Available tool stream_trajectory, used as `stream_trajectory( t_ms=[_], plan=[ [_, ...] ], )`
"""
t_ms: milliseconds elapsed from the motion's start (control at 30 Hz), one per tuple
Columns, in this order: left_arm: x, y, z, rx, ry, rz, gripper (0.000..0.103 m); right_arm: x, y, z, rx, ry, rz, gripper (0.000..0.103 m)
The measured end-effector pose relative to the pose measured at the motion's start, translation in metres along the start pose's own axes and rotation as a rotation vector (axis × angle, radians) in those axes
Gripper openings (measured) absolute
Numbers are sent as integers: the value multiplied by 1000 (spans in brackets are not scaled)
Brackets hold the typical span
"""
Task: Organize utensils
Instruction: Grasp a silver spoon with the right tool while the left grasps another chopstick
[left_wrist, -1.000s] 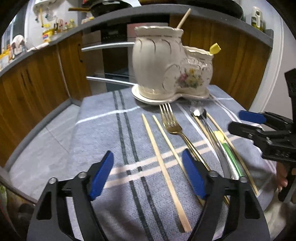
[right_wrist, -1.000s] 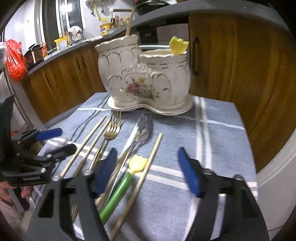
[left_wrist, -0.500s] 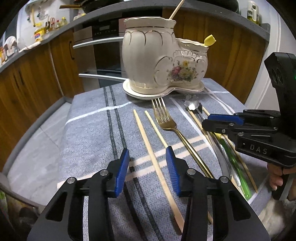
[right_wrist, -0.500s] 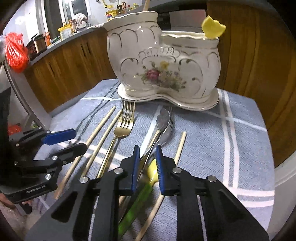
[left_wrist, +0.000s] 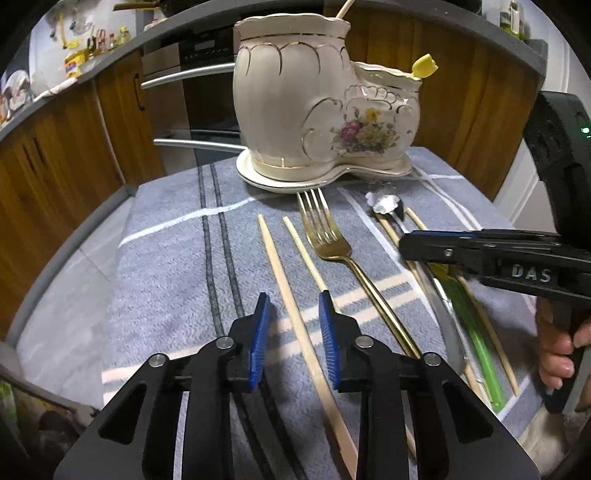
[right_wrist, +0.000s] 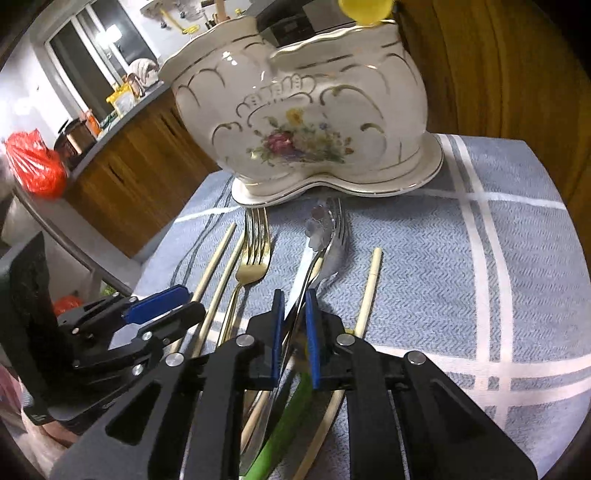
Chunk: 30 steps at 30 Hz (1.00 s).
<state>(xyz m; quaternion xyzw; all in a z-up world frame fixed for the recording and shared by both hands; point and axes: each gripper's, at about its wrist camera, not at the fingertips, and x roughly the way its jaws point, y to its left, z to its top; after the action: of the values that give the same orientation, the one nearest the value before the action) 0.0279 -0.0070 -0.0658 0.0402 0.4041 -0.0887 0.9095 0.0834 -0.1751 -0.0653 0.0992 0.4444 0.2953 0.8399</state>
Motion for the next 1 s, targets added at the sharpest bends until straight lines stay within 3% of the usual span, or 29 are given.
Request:
stream_trajectory(
  t_ms=[167, 467, 833, 1000],
  plan=[
    [1, 0, 1, 14, 10, 38, 8, -6, 3, -2, -9, 4, 23, 4],
    [-7, 8, -1, -5, -13, 12, 6, -26, 9, 0, -50, -63, 35, 1],
    [-39, 24, 7, -107, -201, -65, 6, -65, 22, 4, -118, -260, 54, 1],
    [-63, 24, 9, -113, -353, -90, 6, -85, 29, 6, -164, -384, 47, 1]
  ],
)
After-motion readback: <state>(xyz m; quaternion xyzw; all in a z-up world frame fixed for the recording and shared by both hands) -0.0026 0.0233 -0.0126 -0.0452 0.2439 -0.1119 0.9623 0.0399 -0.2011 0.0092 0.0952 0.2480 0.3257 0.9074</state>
